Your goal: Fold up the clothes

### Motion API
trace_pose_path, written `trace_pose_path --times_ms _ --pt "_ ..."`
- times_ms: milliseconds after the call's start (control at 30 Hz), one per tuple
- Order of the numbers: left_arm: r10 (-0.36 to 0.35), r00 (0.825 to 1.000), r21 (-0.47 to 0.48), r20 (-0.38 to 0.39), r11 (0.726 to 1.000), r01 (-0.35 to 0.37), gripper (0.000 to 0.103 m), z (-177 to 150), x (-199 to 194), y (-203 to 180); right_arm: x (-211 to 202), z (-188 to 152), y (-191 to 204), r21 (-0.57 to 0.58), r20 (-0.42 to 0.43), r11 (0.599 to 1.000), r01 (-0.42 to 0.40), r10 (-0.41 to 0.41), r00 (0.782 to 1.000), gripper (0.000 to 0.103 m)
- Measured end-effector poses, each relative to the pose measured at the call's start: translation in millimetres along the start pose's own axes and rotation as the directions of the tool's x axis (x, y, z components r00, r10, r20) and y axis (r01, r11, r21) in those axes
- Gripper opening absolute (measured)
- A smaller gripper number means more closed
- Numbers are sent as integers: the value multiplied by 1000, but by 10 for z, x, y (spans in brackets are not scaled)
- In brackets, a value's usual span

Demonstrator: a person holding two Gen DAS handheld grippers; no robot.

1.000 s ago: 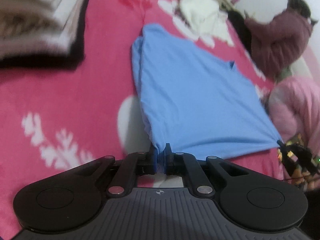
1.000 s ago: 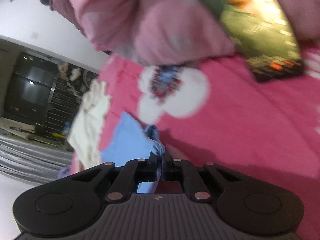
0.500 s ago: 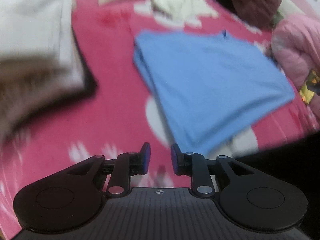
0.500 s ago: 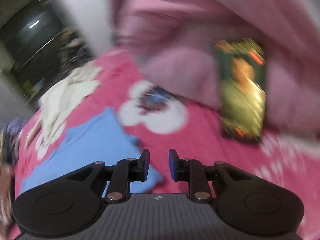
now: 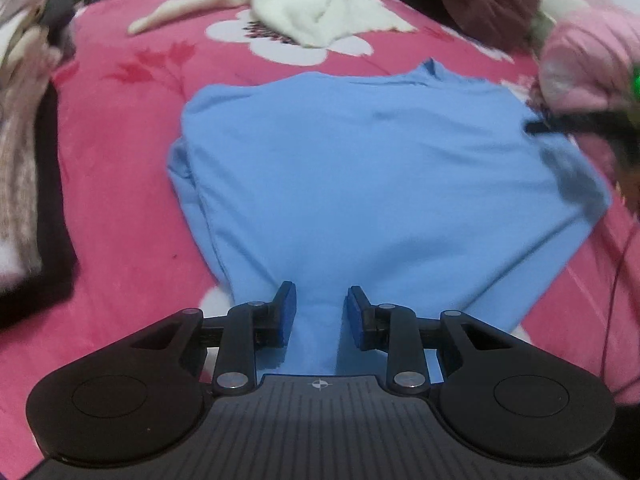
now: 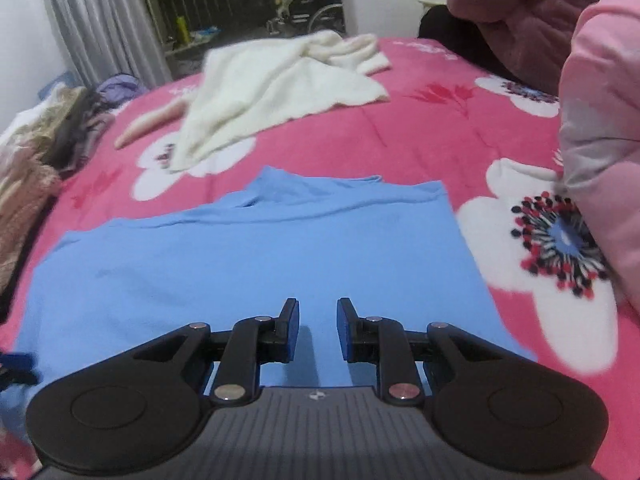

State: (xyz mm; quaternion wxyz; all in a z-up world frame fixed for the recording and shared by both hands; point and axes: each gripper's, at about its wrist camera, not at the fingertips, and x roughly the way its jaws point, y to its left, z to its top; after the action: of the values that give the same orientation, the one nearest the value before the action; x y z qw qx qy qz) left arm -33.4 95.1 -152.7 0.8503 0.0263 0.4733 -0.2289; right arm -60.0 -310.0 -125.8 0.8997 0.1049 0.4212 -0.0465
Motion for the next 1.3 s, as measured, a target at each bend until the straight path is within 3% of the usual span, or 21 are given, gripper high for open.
trace_pose_path --times_ms 233,300,400,500,667,800,867,933,1067,1233,1300 --pt "-4 1000 3 -13 1000 4 29 44 9 -5 502 375 -493 61 24 997 54 -56 998 17" --pt "0 1000 12 -20 1000 1 29 79 21 -22 506 488 -607 93 58 988 122 -127 990 19" --pt "10 1000 22 -2 1000 -10 29 182 -51 -37 430 586 -879 213 91 971 105 -126 988 25" --pt "7 998 46 54 999 -10 32 379 -114 -82 455 623 -1104 288 55 957 24 -42 998 36" --pt "-55 989 167 134 985 32 38 894 161 -367 610 635 -1216 307 -16 951 -26 33 999 43" --pt "-152 975 330 162 940 92 52 1274 595 -782 636 634 -1286 354 -13 931 -88 99 995 43" --pt "-191 966 413 173 905 105 53 1423 815 -1005 629 632 -1322 359 -20 927 -111 127 992 43" --pt "-220 960 466 170 877 118 53 1541 1011 -1186 623 645 -1354 355 -22 926 -125 142 990 43" --pt "-238 958 517 162 847 123 53 1740 1325 -1342 662 664 -1482 399 -25 899 -182 209 977 43" --pt "-251 963 530 93 832 166 49 1853 1564 -1355 782 635 -1623 472 -20 844 -254 298 954 43" --pt "-256 963 521 81 835 178 44 1847 1589 -1345 784 624 -1630 469 -9 844 -258 297 955 36"
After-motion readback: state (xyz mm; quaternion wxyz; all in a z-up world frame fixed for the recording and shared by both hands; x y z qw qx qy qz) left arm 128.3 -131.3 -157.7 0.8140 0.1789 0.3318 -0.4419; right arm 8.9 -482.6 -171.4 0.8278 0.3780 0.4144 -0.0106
